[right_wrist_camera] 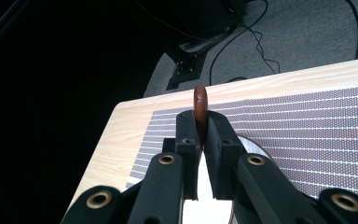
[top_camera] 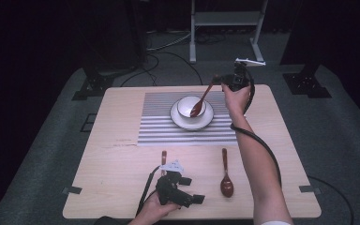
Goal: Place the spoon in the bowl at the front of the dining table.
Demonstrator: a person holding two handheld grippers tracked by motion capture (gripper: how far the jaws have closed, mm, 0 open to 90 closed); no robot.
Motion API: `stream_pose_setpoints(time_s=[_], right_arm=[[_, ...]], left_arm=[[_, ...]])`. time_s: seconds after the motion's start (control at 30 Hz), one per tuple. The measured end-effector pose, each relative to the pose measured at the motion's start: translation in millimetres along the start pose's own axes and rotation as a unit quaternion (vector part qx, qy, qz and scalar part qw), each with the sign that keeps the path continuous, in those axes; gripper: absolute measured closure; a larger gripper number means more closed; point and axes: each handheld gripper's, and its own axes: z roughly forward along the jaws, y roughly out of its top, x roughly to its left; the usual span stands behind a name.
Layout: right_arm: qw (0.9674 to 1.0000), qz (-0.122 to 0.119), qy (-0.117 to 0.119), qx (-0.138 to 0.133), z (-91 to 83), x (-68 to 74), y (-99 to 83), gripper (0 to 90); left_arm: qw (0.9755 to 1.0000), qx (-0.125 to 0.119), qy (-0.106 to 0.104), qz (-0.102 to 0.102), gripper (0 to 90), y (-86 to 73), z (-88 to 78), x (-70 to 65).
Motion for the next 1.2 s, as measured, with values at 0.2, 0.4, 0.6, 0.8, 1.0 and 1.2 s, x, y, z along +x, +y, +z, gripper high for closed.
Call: stream_pose_setpoints(time_s=[0.2,0.4,0.6,0.8,1.0,1.2], right_arm=[[1.0000,0.003,-0.004,-0.003,-0.1,-4.1,-0.3,83.5],[0.9999,0.007,-0.006,0.005,3.2,-9.3,-4.7,83.5],[0.9998,0.010,-0.008,0.015,8.8,-16.9,-11.4,83.4],[0.9994,0.016,-0.013,0.029,14.8,-26.7,-18.5,83.4],[0.9991,0.020,-0.015,0.035,17.3,-33.1,-22.0,83.3],[0.9989,0.026,-0.015,0.037,16.8,-38.3,-23.6,83.0]], left_arm=[[1.0000,0.000,-0.001,0.000,5.6,-0.1,0.4,-0.4],[1.0000,0.000,0.000,0.001,5.6,-0.1,0.1,0.0],[1.0000,0.000,0.000,0.000,5.6,0.0,0.5,-0.1],[1.0000,-0.001,0.000,0.000,5.6,-0.1,0.7,0.2],[1.0000,0.000,0.000,-0.002,5.6,0.0,-0.1,0.8],[1.0000,0.000,0.000,-0.003,5.6,-0.1,0.7,0.5]])
